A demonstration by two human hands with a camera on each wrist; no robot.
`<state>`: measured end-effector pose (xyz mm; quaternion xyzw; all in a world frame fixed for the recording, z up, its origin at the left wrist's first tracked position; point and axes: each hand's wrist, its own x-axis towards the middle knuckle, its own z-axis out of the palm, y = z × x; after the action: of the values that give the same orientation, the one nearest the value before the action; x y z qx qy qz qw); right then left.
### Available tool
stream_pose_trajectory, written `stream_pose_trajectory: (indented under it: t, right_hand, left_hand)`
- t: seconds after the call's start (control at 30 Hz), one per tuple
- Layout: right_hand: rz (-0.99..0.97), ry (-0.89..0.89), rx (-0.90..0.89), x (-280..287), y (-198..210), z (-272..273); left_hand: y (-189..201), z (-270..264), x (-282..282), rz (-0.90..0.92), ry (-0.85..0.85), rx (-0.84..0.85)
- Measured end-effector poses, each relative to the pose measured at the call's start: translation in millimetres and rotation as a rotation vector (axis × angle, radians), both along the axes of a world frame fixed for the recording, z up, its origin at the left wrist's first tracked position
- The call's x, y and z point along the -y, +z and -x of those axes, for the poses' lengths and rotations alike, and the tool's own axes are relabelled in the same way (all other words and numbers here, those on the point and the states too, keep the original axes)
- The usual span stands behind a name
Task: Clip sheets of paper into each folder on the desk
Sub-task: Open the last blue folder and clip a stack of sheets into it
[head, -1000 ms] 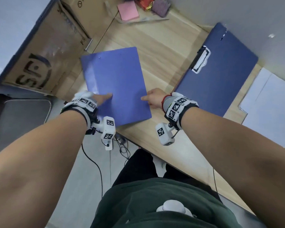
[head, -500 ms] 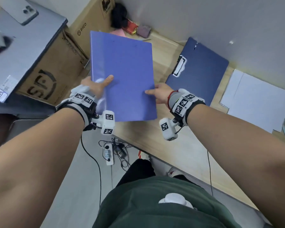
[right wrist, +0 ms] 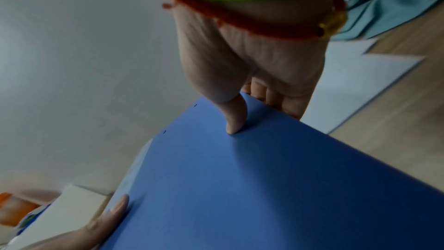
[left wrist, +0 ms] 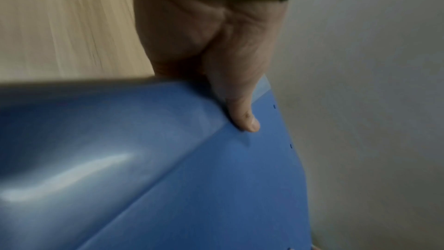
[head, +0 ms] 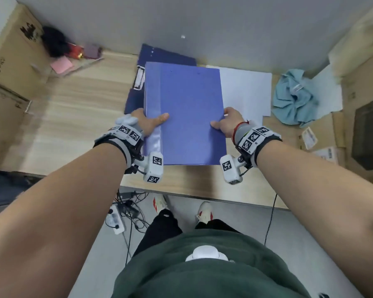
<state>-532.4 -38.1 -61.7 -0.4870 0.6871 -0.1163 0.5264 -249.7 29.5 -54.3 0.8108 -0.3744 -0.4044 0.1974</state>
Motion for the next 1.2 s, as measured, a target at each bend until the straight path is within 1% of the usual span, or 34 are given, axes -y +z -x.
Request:
stream_pose_trajectory:
  t: [0.1,0.23,0.3,0.37,0.43,0.47,0.53,0.63,0.67,0.73,0.77,0.87,0.9,0.97,1.07,1.13,1.2]
  right_hand:
    - [-0.015,-0.039,-0.076,-27,3,53]
    - [-0.041,-0.049,-0.125,-43,-12,98]
    - [-0.064,-0.059,-0.141,-46,-21,114]
    - [-0.068,-0.088,-0.149,-50,-20,123]
    - [-0.049,-0.111,-0.182,-53,-20,130]
    - [-0.045,-0.117,-0.216,-54,-22,133]
    - [-0.046,-0.111,-0.293,-57,-27,137]
    - [-0.016,-0.073,-0.386,-56,-25,136]
    - [-0.002,-0.064,-0.392,-53,-22,135]
    - [0.013,-0.08,-0.329,-45,-14,131]
    - [0.0,-0.086,-0.256,-41,-8,127]
    - [-0.091,-0.147,0.083,-24,18,106]
    - [-0.116,-0.142,0.178,-21,31,96]
    - [-0.137,-0.043,0.309,-17,53,75]
    - [-0.165,0.132,0.417,-17,68,36]
    - [-0.185,0.208,0.436,-18,72,3]
    - [-0.209,0.271,0.421,-23,70,-15]
  left_hand:
    - [-9,53,0,-0.104,-0.156,0.025]
    - [-26,97,-3,-0.231,-0.254,0.084]
    - [-29,115,-7,-0.246,-0.305,0.048]
    - [-33,128,-9,-0.248,-0.291,0.003]
    - [-36,134,-8,-0.278,-0.274,0.008]
    - [-29,139,-8,-0.286,-0.272,0.013]
    - [-29,144,-4,-0.294,-0.277,0.014]
    - [-21,146,1,-0.273,-0.254,-0.041]
    - [-14,147,2,-0.256,-0.242,-0.062]
    - [0,151,4,-0.208,-0.228,-0.089]
    - [4,153,6,-0.186,-0.227,-0.104]
    - [21,152,15,-0.127,-0.218,-0.146]
    - [31,151,17,-0.105,-0.214,-0.152]
    - [50,147,24,-0.068,-0.19,-0.169]
    - [78,133,35,-0.034,-0.13,-0.173]
    - [90,111,40,-0.008,-0.104,-0.15]
    - [91,96,41,0.003,-0.139,-0.1]
